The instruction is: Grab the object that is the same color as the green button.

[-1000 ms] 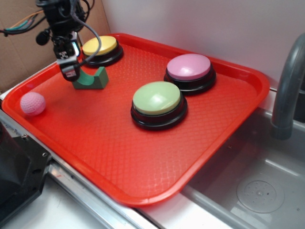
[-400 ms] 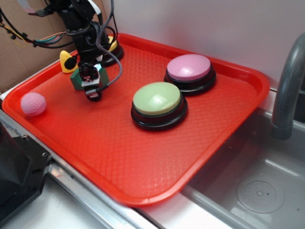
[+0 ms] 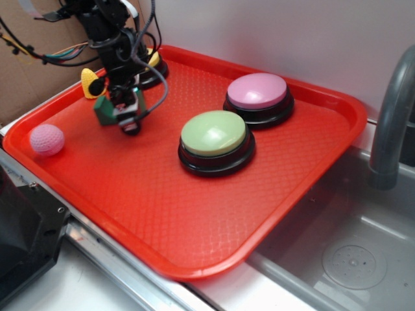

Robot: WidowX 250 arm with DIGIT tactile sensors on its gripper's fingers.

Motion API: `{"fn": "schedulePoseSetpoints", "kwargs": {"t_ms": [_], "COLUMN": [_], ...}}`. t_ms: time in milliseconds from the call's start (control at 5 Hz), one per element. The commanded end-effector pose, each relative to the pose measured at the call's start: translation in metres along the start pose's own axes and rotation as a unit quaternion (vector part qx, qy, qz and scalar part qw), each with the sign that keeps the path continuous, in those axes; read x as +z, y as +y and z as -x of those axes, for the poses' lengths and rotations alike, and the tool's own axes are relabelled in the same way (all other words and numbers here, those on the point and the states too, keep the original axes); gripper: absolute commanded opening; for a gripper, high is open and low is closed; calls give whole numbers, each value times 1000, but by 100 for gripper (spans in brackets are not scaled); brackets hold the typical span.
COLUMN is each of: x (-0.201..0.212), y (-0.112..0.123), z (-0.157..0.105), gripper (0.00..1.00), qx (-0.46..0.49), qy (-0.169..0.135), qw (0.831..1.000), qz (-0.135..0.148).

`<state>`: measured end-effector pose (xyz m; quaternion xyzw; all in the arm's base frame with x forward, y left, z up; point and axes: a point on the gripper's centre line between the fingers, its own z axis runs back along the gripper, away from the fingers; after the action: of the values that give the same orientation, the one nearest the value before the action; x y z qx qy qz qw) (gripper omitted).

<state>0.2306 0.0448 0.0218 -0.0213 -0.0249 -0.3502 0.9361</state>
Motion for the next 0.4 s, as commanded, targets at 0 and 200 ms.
{"fn": "schedulePoseSetpoints", "kwargs": {"t_ms": [0,200], "x": [104,143], "y": [-54,-83], "z": [-17,-26], "gripper": [0,0], "qx": [124,219], "qy": [44,37], "qw": [989,974], "qz": [-71,-54]}}
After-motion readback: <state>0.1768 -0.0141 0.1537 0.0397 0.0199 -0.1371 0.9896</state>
